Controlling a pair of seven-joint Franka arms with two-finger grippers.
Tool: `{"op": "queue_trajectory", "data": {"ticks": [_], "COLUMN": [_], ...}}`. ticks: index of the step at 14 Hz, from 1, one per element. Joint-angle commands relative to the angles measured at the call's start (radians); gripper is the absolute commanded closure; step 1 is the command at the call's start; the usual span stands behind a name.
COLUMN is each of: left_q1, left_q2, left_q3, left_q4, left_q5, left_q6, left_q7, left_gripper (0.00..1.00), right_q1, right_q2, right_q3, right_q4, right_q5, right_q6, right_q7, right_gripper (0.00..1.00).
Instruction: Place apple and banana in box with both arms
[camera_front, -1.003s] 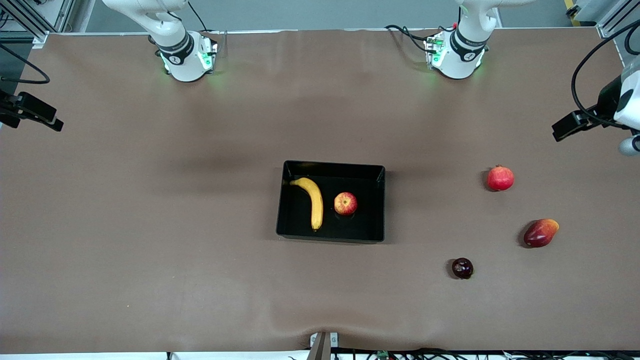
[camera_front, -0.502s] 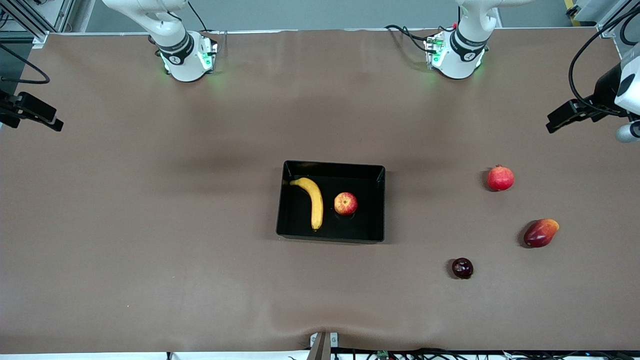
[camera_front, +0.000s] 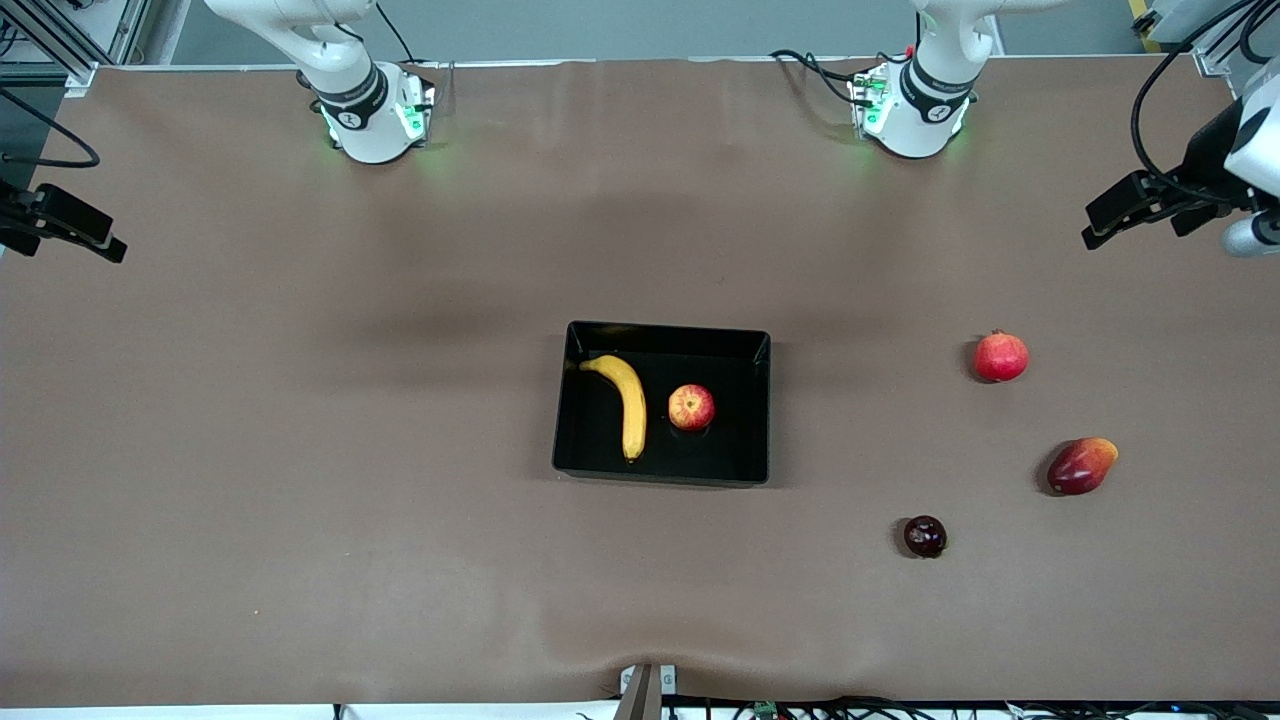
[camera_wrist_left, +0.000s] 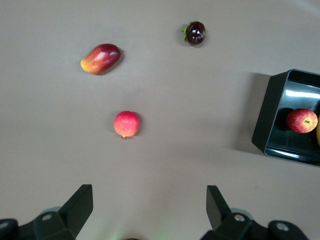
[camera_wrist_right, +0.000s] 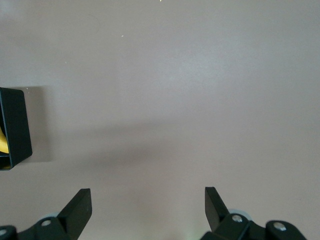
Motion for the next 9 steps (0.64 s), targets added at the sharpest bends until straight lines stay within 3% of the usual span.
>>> {"op": "queue_trajectory", "data": {"ticks": [1, 9], "left_q1": [0.018, 0.007], "left_q2": [-0.007, 0.005], "left_q3": [-0.008, -0.011], "left_q4": [0.022, 0.054], "left_q5": [-0.019, 0.023], "left_q6": [-0.018, -0.1], "left_q7": [0.022, 0.01], "left_gripper": [0.0, 0.0], "right_q1": [-0.022, -0.024], "right_q2": [0.001, 0.001], "right_q3": [0.013, 0.015], "right_q4": [0.012, 0.012], "right_q5": [-0.007, -0.001], "right_q6": [-0.004, 0.005], "right_q7": [-0.009, -0.009], "right_gripper": [0.0, 0.0]}}
